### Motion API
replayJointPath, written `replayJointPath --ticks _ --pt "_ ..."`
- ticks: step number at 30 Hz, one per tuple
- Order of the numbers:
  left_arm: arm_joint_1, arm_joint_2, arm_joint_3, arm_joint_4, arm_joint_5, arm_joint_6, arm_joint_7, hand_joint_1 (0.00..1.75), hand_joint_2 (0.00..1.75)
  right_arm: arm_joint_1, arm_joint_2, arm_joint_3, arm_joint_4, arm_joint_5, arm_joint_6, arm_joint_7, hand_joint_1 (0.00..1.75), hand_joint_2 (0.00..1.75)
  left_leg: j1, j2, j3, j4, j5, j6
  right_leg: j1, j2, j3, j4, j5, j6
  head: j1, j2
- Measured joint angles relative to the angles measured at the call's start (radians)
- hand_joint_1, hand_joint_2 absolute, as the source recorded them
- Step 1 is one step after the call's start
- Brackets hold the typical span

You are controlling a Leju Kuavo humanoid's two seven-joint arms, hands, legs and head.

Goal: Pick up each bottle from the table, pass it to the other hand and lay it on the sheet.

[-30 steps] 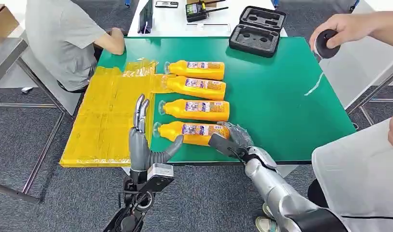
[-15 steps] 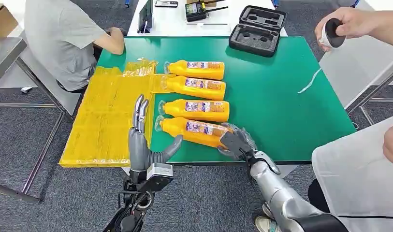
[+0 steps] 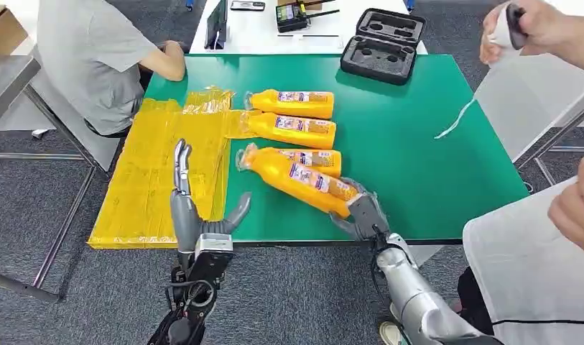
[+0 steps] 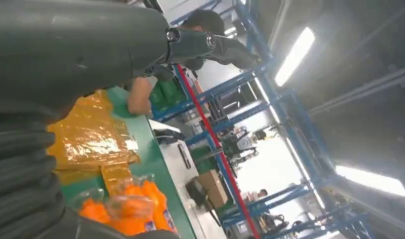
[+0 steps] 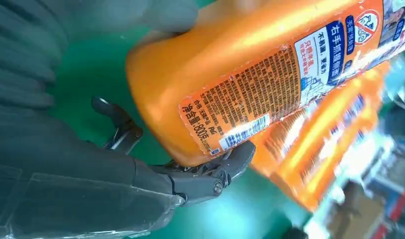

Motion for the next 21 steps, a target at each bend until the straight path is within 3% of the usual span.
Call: replayJointPath --ticks 3,7,18,21 --pt "0.004 0.000 0.010 -0.007 0.047 0.000 0.000 0.00 1.75 0.019 -0.002 0.026 -0.047 -0.115 -0.029 0.000 1.75 1.75 0.000 0.000 0.000 0.000 0.000 0.000 0.000 0.000 0.000 0.000 0.000 0.000 0.000 0.000" --pt "-0.009 0.002 -0.022 0.069 0.389 0.000 0.001 0.00 1.75 0.055 -0.013 0.094 -0.160 -0.292 -0.064 0.000 1.75 1.75 0.000 0.000 0.000 0.000 0.000 0.000 0.000 0.000 0.000 0.000 0.000 0.000 0.000 0.000" --pt "-0.027 0.011 -0.117 0.175 0.500 -0.005 0.001 0.00 1.75 0.099 -0.029 0.171 -0.300 -0.332 -0.064 -0.001 1.75 1.75 0.000 0.000 0.000 0.000 0.000 0.000 0.000 0.000 0.000 0.000 0.000 0.000 0.000 0.000" --pt "-0.031 0.011 -0.126 0.221 0.614 -0.109 0.001 0.00 1.75 0.111 -0.029 0.187 -0.339 -0.346 -0.052 -0.001 1.75 1.75 0.000 0.000 0.000 0.000 0.000 0.000 0.000 0.000 0.000 0.000 0.000 0.000 0.000 0.000"
